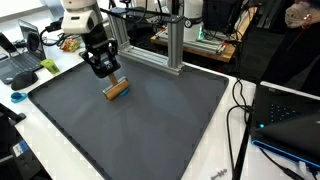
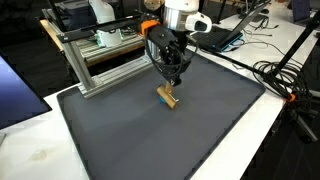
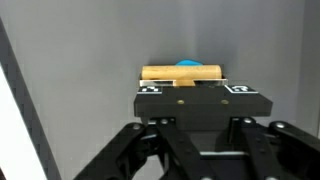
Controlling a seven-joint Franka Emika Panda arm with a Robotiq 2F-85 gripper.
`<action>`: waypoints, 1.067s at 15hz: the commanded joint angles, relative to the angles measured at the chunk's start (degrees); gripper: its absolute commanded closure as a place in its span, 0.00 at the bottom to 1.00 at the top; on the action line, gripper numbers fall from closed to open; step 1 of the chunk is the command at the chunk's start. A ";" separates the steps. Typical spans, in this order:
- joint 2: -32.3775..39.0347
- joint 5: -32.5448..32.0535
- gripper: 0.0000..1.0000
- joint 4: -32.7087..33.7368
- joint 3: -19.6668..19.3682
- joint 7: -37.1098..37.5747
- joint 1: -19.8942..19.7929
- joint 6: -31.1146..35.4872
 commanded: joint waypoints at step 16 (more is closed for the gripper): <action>5.66 -6.35 0.78 1.45 -2.29 1.51 0.33 1.96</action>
